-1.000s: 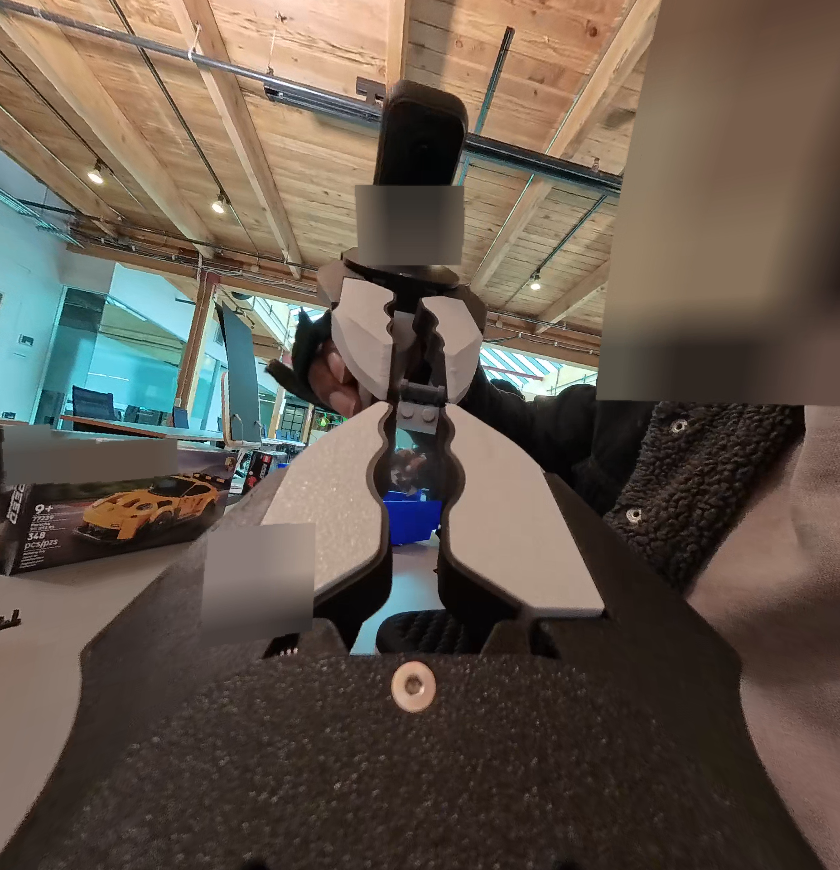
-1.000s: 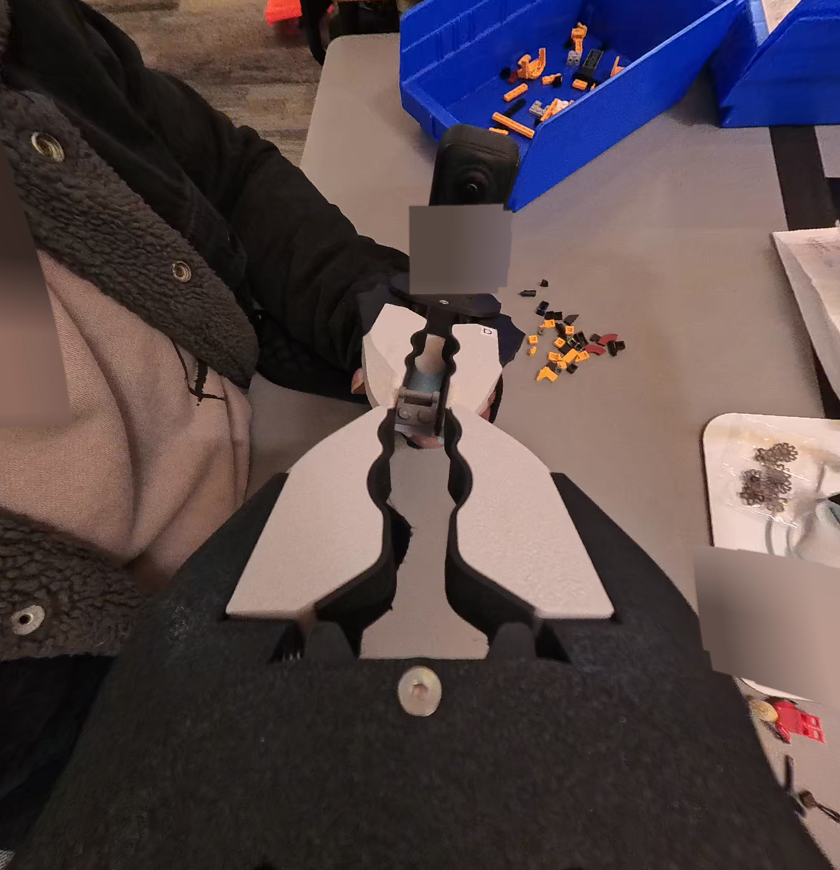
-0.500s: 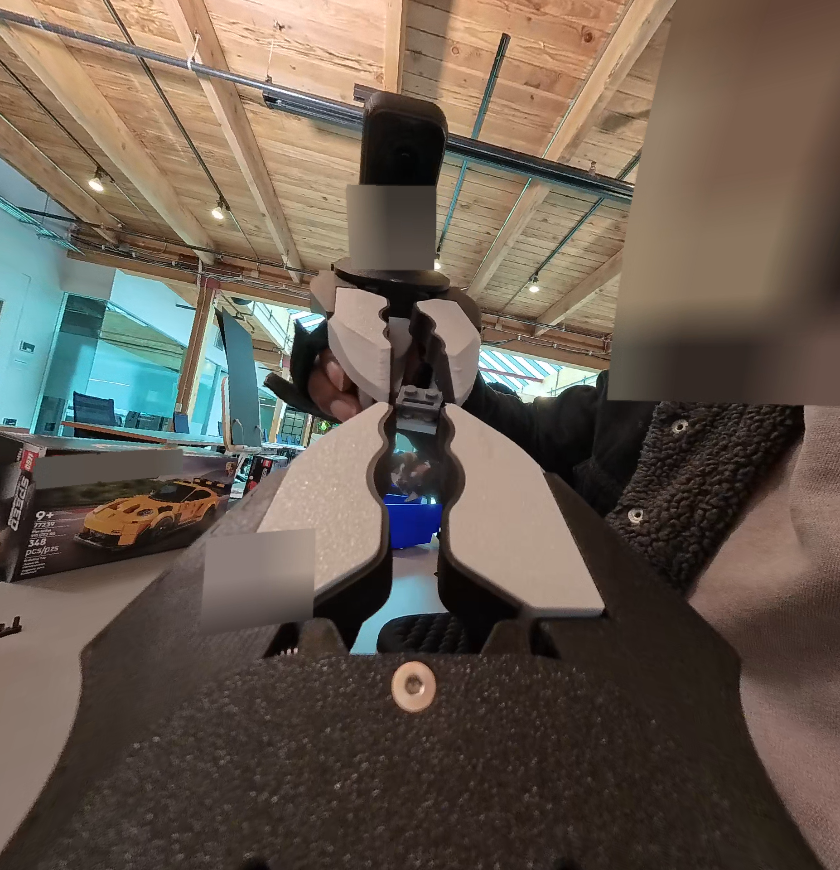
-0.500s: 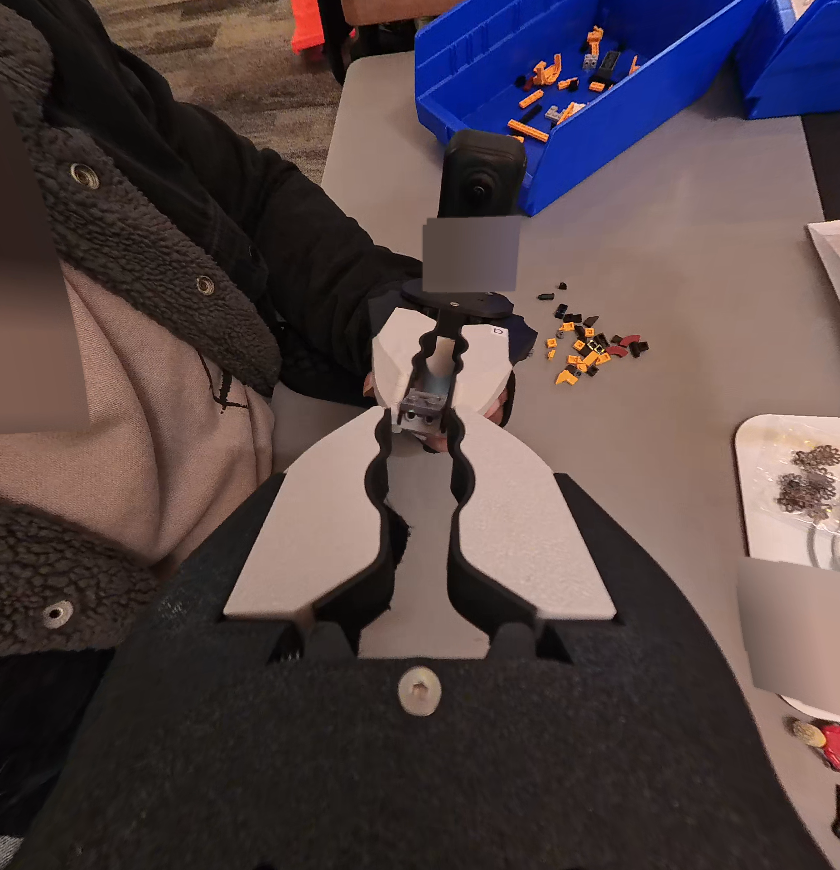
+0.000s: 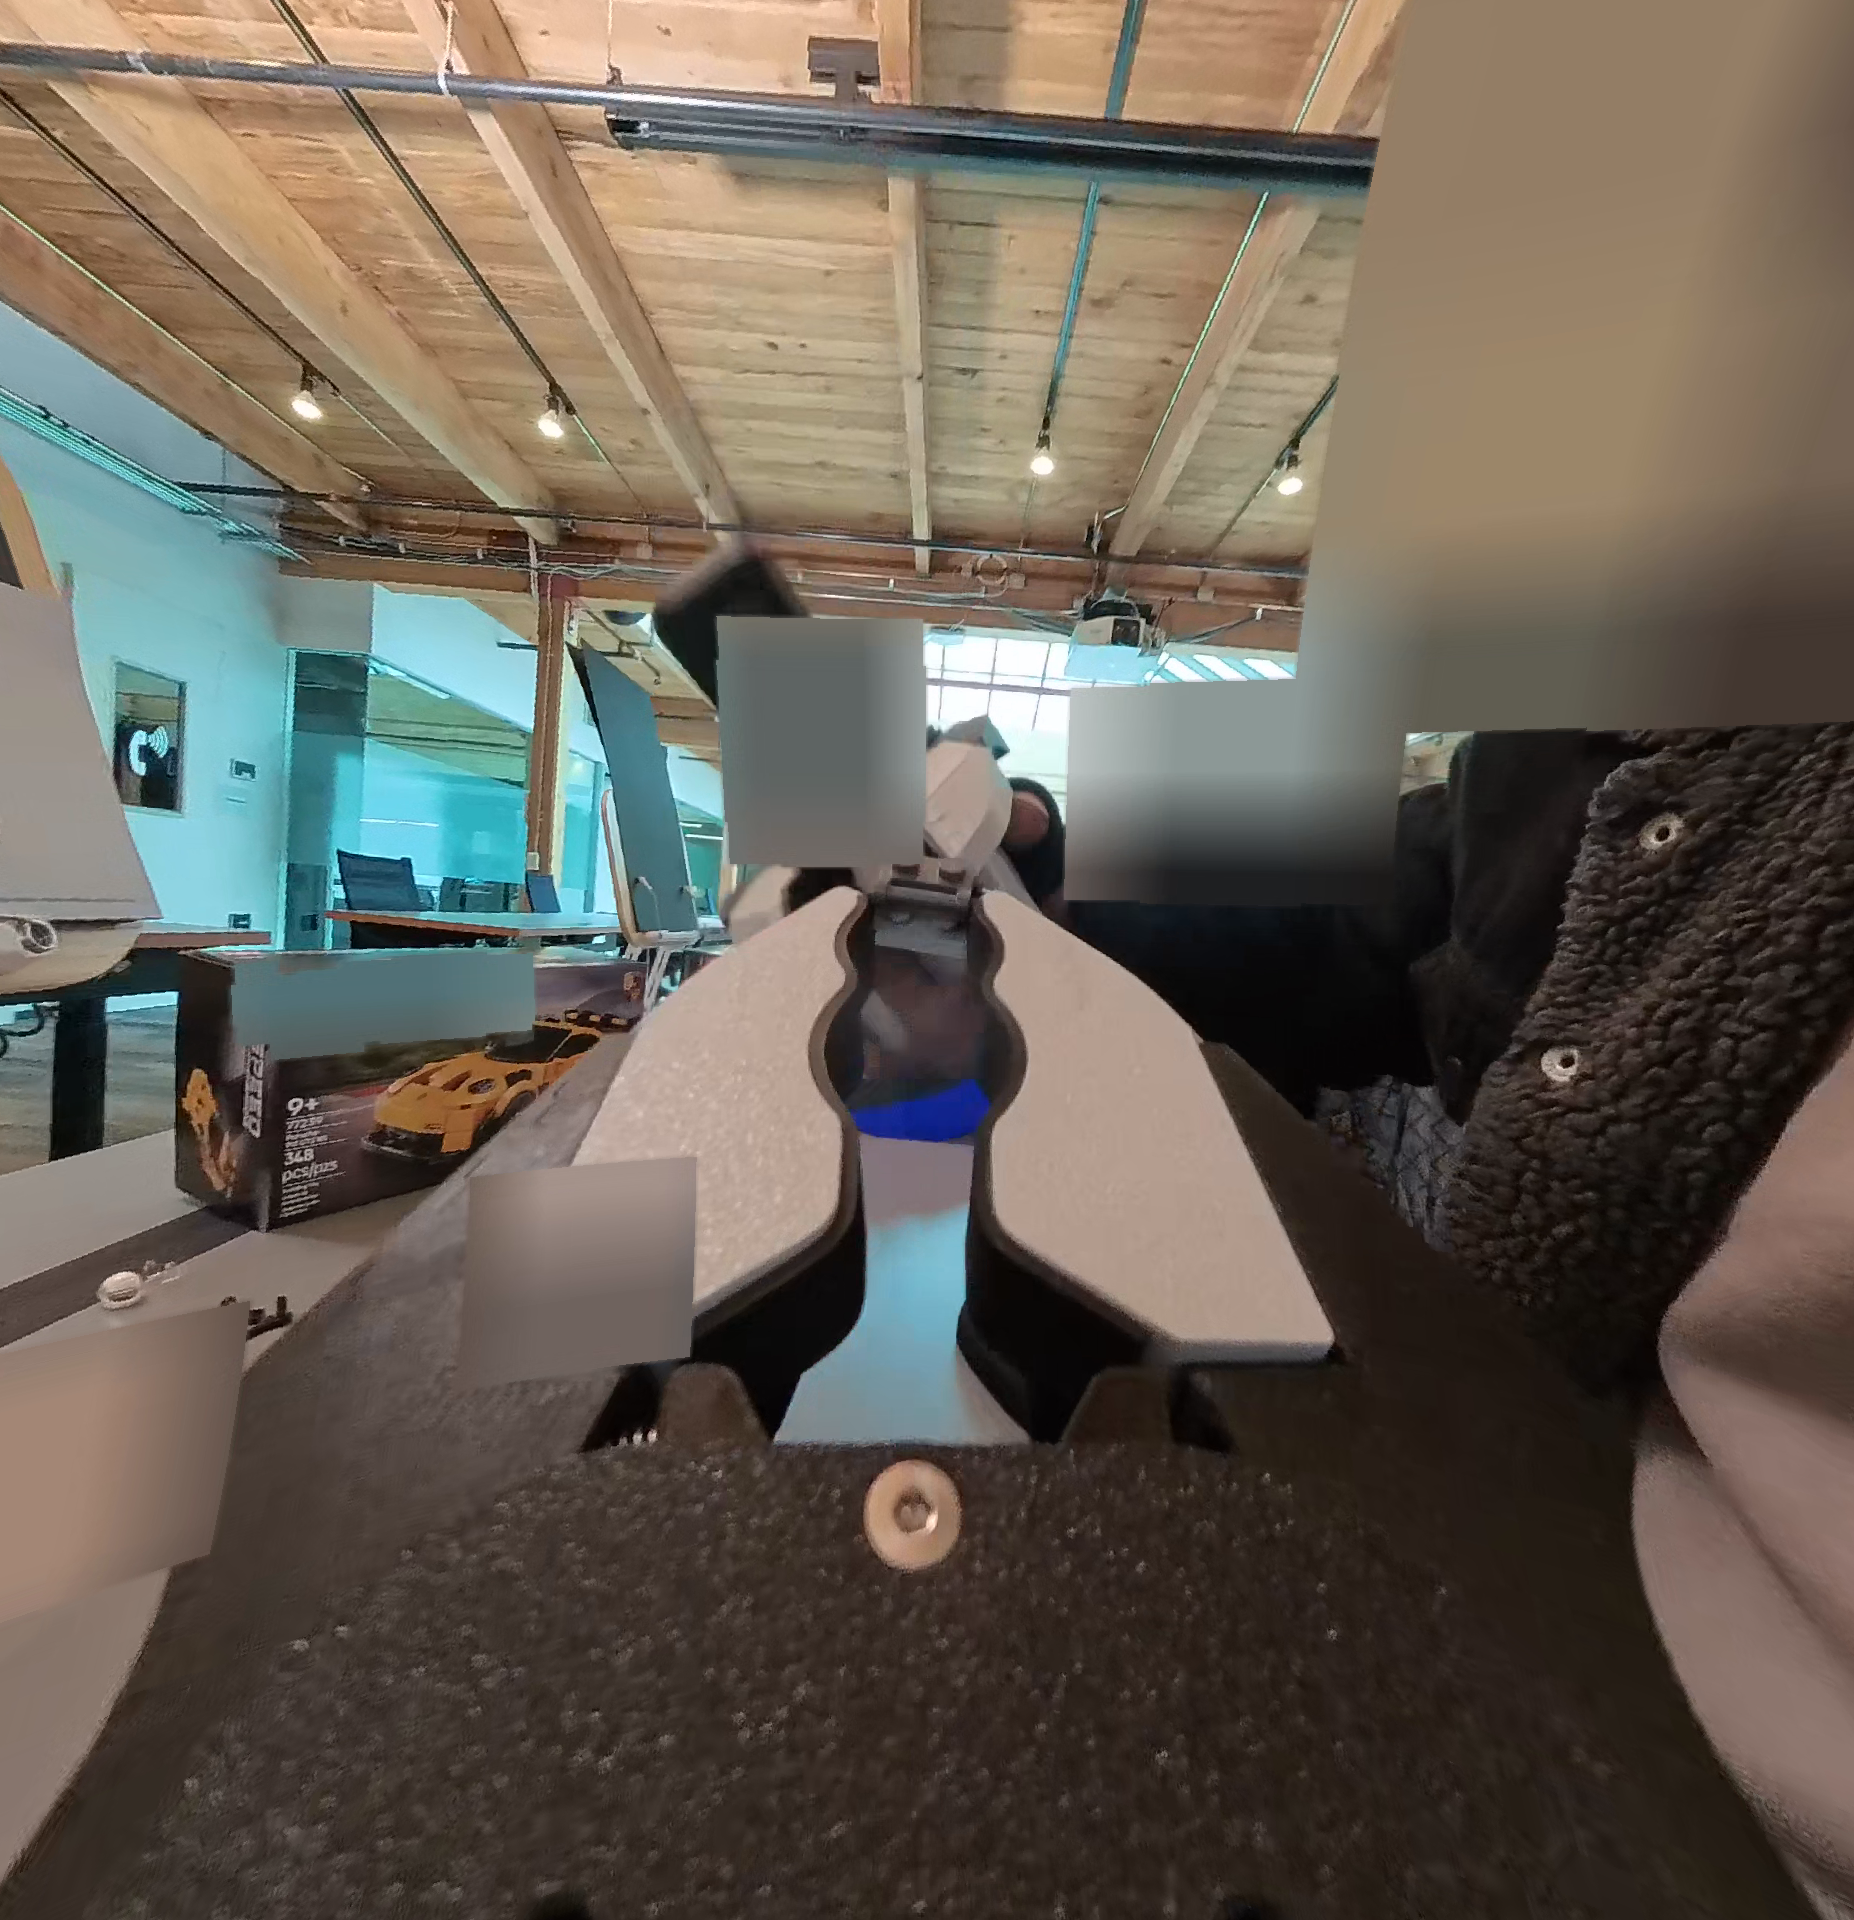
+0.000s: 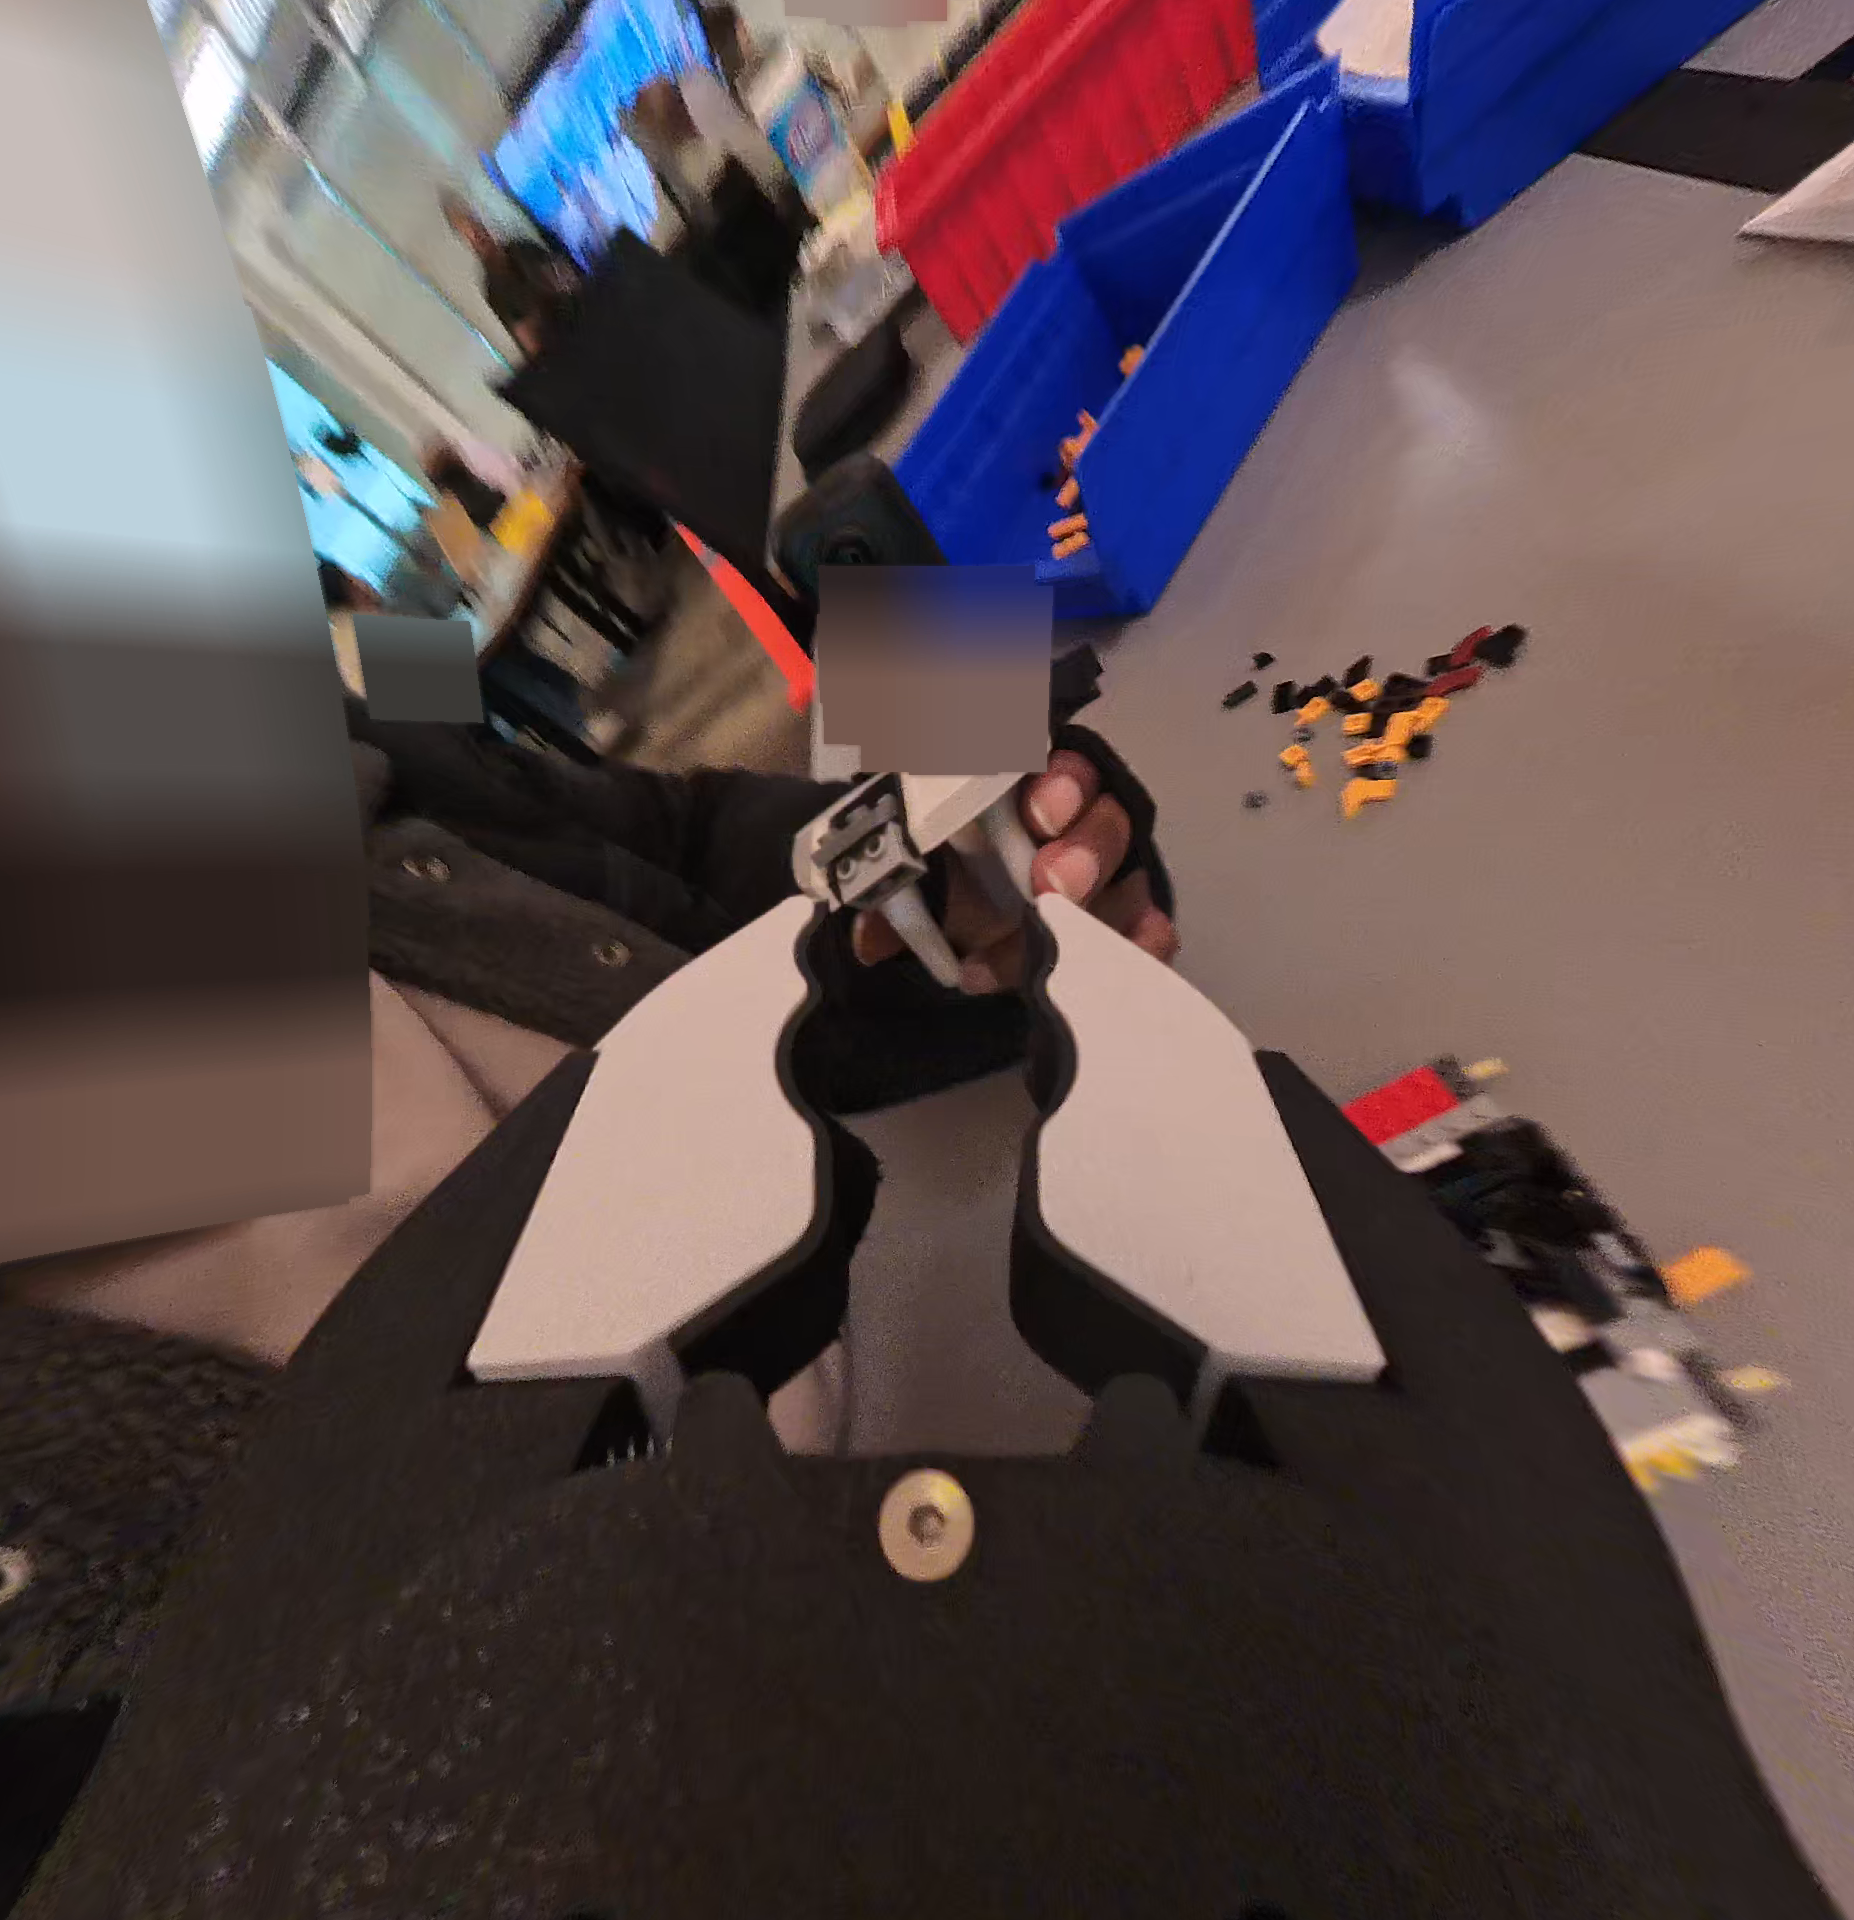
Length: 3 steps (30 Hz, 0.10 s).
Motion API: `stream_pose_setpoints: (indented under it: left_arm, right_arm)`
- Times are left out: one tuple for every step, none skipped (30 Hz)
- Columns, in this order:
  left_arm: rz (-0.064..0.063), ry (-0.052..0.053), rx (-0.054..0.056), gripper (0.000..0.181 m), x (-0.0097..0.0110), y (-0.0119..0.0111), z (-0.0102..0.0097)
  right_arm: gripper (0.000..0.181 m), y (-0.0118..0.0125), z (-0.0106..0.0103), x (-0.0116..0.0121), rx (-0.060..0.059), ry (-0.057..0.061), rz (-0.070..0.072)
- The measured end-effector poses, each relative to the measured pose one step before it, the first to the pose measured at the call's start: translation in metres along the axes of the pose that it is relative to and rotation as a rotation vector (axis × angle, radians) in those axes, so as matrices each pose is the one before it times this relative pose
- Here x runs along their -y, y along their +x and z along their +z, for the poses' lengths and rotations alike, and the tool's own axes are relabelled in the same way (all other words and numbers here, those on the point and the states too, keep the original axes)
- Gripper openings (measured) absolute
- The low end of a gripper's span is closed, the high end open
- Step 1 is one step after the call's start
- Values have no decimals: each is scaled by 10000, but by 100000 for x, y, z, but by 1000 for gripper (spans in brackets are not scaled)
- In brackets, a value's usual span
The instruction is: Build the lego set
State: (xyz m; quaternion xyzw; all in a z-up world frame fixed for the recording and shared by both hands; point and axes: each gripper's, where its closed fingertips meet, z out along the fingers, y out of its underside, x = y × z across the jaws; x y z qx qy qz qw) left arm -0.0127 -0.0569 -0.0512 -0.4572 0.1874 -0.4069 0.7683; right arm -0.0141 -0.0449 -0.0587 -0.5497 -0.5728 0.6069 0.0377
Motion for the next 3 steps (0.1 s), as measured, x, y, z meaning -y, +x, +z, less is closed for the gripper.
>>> stream_pose_setpoints:
  left_arm:
    - [76,-85,19,16,-143,2,40]
    - [81,-89,11,16,-144,16,32]
    - [86,-89,2,16,-147,43,57]
  right_arm:
    - [34,-184,17,-290,415,534,498]
    - [35,-249,67,-145,411,540,466]
    - [35,-251,116,-112,374,476,397]
